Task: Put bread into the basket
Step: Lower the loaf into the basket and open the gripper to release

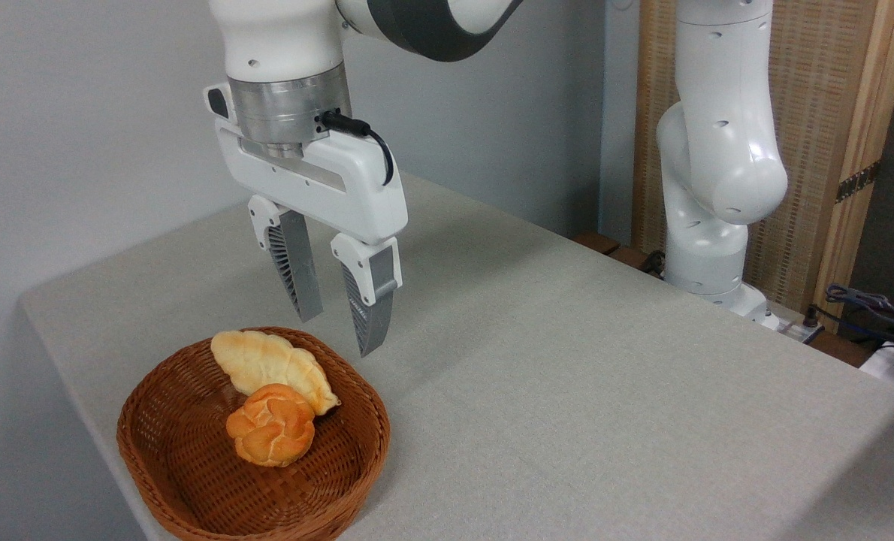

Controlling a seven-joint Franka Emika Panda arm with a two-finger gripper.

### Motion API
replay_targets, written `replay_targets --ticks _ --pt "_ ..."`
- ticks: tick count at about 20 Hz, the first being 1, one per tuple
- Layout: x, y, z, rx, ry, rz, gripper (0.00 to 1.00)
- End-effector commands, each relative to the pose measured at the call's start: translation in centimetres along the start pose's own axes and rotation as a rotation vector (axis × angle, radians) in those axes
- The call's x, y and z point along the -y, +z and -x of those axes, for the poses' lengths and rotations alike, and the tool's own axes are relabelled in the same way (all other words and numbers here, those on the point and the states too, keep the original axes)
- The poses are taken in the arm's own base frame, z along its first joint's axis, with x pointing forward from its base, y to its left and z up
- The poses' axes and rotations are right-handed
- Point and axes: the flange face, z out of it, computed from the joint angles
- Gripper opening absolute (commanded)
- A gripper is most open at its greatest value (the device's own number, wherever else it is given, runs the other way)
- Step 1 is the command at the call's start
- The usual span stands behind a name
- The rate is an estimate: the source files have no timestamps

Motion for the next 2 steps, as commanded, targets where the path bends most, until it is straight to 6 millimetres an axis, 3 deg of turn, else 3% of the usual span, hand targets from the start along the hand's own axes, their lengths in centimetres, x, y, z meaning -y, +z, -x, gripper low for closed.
replay_targets --ticks 1,2 --pt "-0.31 -0.27 -0.26 -0.014 0.0 0.021 1.0" --pt "-0.22 -0.43 -0.25 -0.017 0.0 0.018 1.0"
